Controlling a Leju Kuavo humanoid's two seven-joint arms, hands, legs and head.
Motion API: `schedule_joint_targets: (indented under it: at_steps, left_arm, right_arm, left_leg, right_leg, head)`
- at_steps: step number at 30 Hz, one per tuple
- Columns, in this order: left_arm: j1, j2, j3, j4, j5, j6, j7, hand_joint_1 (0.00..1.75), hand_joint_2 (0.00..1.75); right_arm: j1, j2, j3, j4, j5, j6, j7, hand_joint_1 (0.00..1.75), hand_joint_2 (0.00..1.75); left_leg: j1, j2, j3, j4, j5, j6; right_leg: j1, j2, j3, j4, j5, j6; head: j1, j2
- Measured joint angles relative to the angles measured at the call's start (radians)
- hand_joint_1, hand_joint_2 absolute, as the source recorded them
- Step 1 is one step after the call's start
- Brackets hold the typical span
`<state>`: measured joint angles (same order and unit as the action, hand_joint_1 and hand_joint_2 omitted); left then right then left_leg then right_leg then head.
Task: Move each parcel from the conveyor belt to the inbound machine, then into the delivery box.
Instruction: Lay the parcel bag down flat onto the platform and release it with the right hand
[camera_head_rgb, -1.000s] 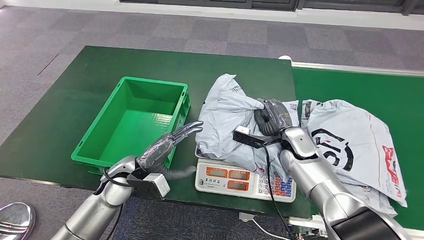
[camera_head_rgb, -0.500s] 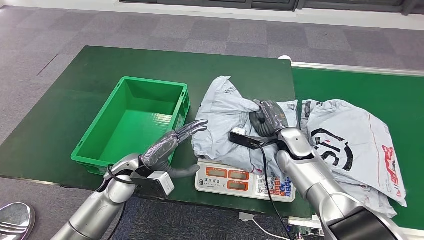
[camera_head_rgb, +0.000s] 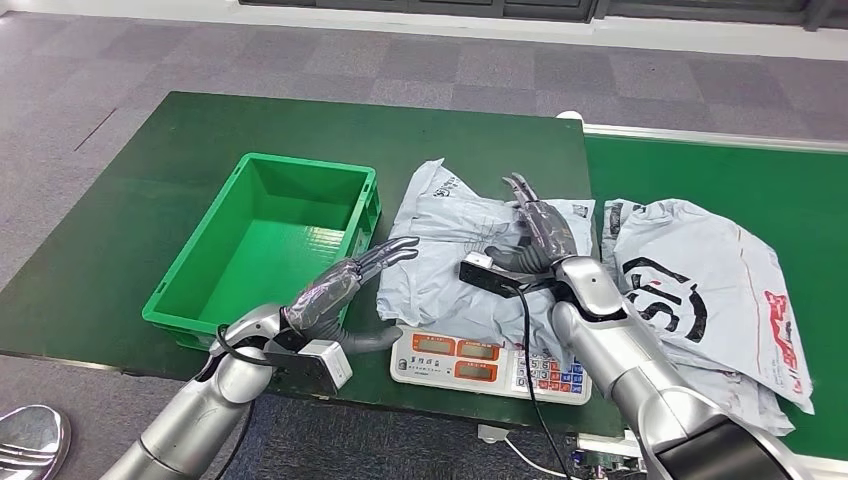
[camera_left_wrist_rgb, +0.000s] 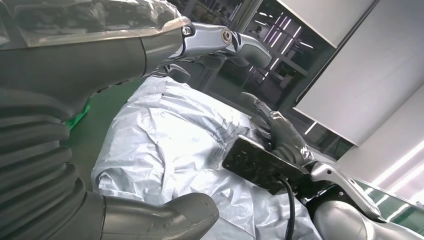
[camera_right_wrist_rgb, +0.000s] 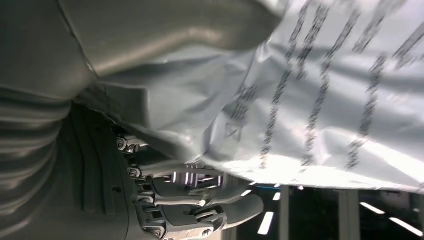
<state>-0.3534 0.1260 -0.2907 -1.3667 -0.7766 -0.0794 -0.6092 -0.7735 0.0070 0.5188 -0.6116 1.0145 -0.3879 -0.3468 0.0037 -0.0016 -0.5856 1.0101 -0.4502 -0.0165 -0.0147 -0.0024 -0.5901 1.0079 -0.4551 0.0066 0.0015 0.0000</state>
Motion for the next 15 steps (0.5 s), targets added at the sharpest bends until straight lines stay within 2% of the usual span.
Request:
schedule_joint_targets:
  at_steps: [11,15]
  left_arm:
    - [0.000,0.008,0.000,-0.001,0.005,0.000,0.016,0.00,1.75]
    - [0.009,0.018,0.000,-0.008,0.014,0.000,0.029,0.00,1.75]
  right_arm:
    - [0.060,-0.061,-0.049,-0.143,-0.003,-0.014,0.010,0.00,1.75]
    - [0.108,-0.100,-0.080,-0.267,-0.034,-0.047,-0.005,0.00,1.75]
  left_leg:
    - [0.000,0.000,0.000,0.000,0.000,0.000]
    - [0.000,-0.001,-0.001,0.000,0.000,0.000]
  right_leg:
    - [0.000,0.000,0.000,0.000,0.000,0.000]
    - [0.000,-0.001,0.000,0.000,0.000,0.000]
  head:
    - [0.000,0.000]
    - [0.000,0.000]
